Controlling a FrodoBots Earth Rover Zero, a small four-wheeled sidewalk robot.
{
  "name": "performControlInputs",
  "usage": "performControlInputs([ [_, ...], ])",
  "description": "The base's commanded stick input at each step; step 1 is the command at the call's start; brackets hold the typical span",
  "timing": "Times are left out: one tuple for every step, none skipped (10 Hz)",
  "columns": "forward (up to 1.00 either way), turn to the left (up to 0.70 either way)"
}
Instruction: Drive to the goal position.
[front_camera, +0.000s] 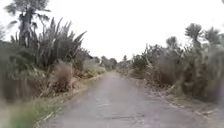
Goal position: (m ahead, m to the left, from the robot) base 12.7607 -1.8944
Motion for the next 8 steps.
performControlInputs([
  [1.0,0.0],
  [1.0,0.0],
  [1.0,0.0],
  [1.0,0.0],
  [1.0,0.0],
  [1.0,0.0],
  [1.0,0.0],
  [1.0,0.0],
])
